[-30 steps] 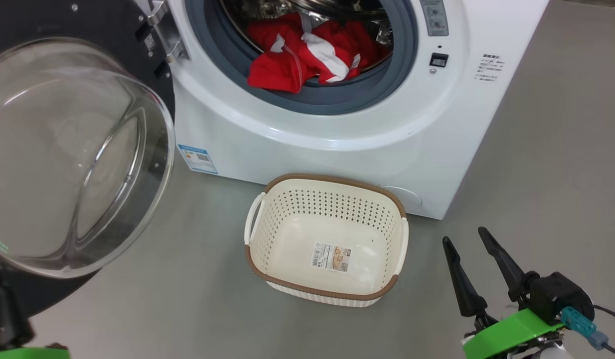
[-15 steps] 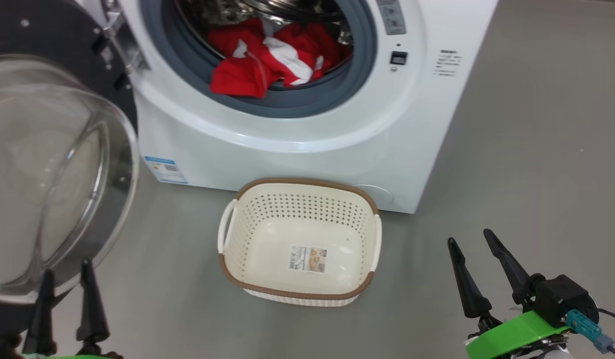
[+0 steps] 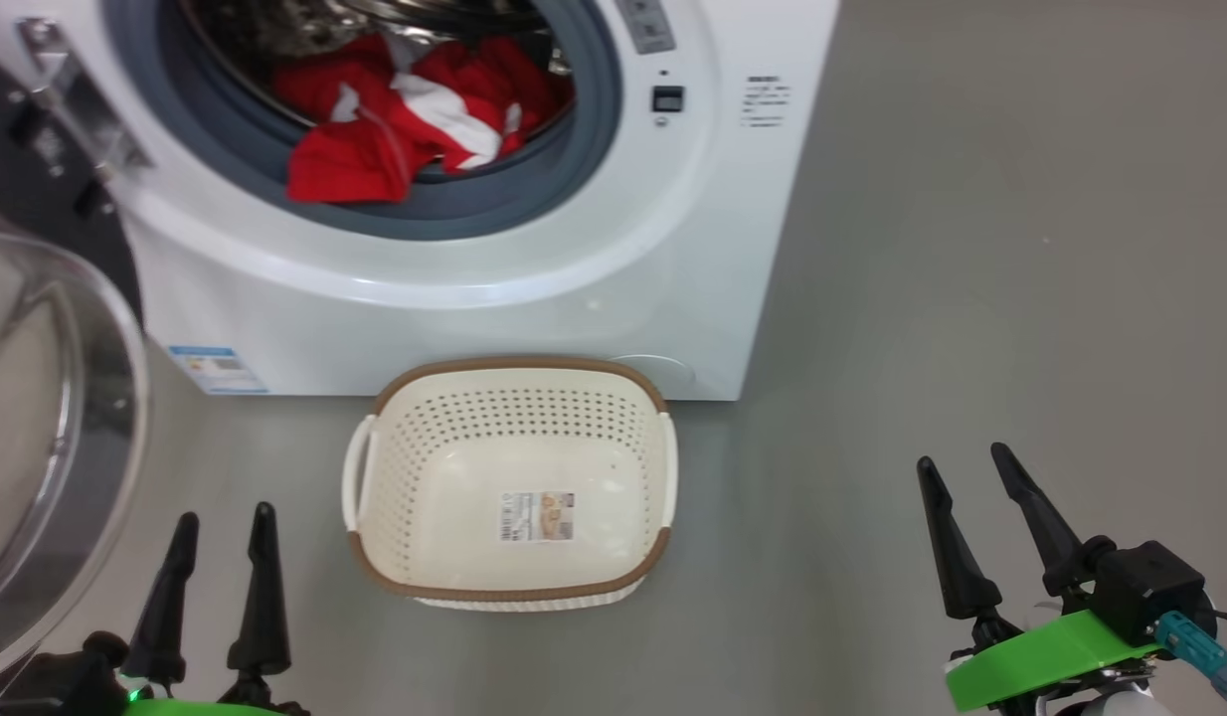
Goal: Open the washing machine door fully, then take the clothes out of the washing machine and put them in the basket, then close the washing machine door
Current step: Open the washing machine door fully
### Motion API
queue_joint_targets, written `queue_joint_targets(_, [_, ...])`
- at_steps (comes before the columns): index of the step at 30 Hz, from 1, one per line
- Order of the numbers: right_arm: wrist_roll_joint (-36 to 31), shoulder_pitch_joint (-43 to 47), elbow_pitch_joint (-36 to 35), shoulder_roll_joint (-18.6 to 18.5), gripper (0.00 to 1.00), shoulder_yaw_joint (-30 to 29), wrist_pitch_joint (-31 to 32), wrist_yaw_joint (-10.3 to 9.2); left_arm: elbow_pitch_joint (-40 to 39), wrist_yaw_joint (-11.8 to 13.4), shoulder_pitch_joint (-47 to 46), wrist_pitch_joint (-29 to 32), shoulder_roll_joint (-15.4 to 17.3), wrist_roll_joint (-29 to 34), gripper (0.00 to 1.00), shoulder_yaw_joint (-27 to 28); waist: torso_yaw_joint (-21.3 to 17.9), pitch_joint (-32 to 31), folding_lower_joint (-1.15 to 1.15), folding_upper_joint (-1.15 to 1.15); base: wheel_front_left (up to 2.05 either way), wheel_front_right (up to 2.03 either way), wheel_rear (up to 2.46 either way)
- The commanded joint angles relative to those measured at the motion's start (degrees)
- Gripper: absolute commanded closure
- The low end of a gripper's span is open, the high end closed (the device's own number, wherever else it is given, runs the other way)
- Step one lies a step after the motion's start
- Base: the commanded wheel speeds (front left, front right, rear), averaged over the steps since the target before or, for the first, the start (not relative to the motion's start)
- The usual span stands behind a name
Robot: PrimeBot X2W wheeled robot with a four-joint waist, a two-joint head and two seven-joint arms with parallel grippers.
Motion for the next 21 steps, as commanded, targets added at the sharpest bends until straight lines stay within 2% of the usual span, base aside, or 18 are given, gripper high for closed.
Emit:
queue_joint_targets(1, [0.0, -1.3, -1.6, -0.3, 0.0, 0.8, -0.4, 0.42, -1.8, 0.1, -0.5, -0.3, 1.4, -0.5, 0.0, 1.4, -2.0, 0.6, 0.0, 0.0, 0.0, 0.0, 0.0])
queue_joint_targets(11, [0.1, -0.9, -2.2, 0.1, 0.0, -0.9, -0.4, 0.42, -3.0, 0.1, -0.3, -0.3, 3.4, -0.8, 0.0, -3.1, -7.0, 0.9, 0.0, 0.0, 0.0, 0.0, 0.0])
queue_joint_targets(21, [0.2, 0.0, -2.9, 0.3, 0.0, -2.8, -0.4, 0.42, -3.9, 0.1, -0.4, -0.3, 4.0, -0.6, 0.0, -5.0, -8.9, 1.0, 0.0, 0.0, 0.0, 0.0, 0.0])
